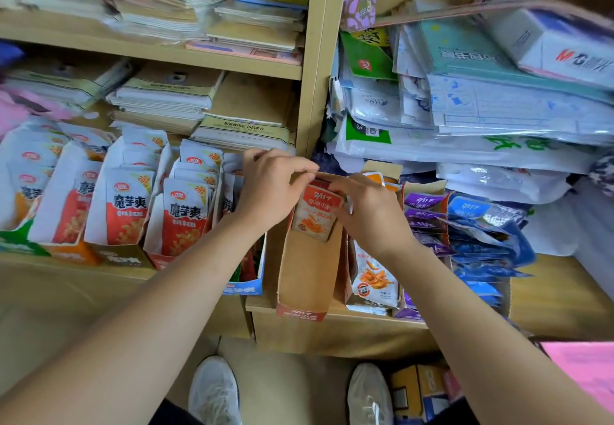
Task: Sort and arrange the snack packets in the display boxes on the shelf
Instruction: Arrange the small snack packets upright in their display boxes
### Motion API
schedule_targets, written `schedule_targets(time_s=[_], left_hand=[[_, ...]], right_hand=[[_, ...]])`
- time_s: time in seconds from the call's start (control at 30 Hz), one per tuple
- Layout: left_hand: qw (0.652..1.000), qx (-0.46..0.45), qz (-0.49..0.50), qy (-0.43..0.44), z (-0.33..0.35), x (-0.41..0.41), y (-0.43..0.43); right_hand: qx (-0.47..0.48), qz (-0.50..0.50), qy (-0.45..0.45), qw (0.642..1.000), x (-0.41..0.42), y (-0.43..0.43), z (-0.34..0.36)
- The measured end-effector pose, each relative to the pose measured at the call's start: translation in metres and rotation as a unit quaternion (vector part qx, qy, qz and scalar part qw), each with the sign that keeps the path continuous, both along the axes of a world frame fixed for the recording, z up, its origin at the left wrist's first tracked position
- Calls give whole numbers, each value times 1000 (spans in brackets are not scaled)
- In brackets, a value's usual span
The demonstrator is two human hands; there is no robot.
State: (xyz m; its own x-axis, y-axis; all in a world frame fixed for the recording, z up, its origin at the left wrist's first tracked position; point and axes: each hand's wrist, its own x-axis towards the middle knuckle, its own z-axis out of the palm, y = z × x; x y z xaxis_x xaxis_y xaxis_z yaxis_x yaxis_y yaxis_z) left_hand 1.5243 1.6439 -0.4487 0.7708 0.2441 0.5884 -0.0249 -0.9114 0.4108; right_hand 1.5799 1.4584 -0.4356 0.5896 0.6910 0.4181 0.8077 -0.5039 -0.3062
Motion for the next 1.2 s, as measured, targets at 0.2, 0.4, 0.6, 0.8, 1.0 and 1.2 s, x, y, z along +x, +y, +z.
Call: schedule_targets(time_s=[0.2, 0.4, 0.6, 0.8, 1.0, 1.2], left_hand=[[1000, -6, -18, 3, 9, -20, 1], [992, 9, -83, 97, 8, -47, -22], [985, 84, -51, 145, 5, -33, -36], [983, 124, -12, 136, 4, -19, -38], [985, 93, -31, 139, -3, -23, -43], [989, 14, -54, 141, -6, -34, -51]], right_hand=[[63, -13, 8, 998, 5, -23, 3], [111, -52, 64, 990, -3, -80, 15], [81, -72, 105, 989, -17, -123, 14], [4, -64, 168, 984, -17, -150, 8], [3, -88, 86, 992, -28, -184, -2], [-156, -52, 38, 986, -27, -177, -15]])
